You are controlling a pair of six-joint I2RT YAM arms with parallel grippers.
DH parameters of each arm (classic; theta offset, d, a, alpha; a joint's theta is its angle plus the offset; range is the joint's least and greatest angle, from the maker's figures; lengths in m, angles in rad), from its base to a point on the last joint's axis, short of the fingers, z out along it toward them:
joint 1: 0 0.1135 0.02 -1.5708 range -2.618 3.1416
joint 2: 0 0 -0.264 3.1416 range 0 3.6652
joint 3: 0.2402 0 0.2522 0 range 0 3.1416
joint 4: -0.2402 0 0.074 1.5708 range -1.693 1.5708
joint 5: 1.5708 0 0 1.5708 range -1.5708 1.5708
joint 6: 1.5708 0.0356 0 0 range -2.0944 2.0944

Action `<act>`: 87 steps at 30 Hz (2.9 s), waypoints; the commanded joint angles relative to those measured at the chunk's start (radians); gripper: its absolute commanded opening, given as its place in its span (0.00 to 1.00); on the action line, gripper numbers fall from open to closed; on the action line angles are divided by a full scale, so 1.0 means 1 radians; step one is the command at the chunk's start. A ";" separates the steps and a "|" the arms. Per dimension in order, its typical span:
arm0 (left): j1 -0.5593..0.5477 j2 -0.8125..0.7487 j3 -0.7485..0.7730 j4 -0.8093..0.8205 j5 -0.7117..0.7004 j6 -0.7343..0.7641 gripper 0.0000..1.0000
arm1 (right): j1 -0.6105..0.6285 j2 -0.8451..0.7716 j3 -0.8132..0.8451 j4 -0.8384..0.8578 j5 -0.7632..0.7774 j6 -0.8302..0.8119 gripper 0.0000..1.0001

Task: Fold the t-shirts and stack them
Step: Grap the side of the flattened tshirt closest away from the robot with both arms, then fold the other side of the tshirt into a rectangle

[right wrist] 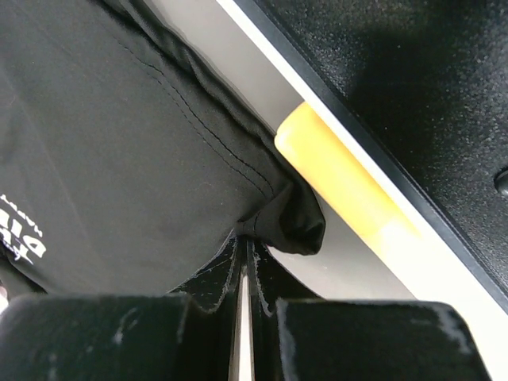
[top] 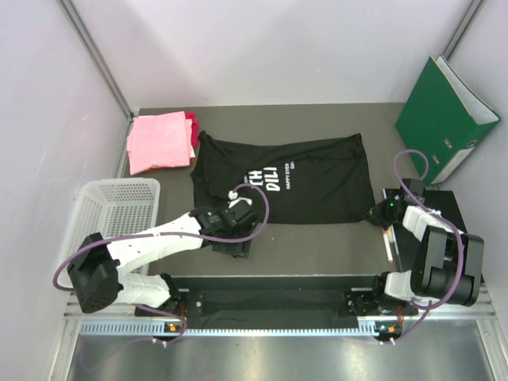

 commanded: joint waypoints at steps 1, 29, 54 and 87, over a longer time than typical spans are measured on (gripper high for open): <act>-0.039 0.043 -0.009 0.044 -0.048 -0.045 0.60 | -0.012 0.021 0.020 0.056 0.022 -0.027 0.00; -0.013 0.112 0.282 -0.503 -0.623 -0.350 0.00 | -0.033 -0.060 0.070 -0.021 -0.064 -0.130 0.00; 0.430 0.418 0.647 -0.144 -0.582 0.090 0.00 | -0.012 0.222 0.371 0.102 -0.183 -0.197 0.02; 0.683 0.967 1.287 -0.135 -0.373 0.291 0.00 | 0.114 0.614 0.804 0.085 -0.124 -0.226 0.99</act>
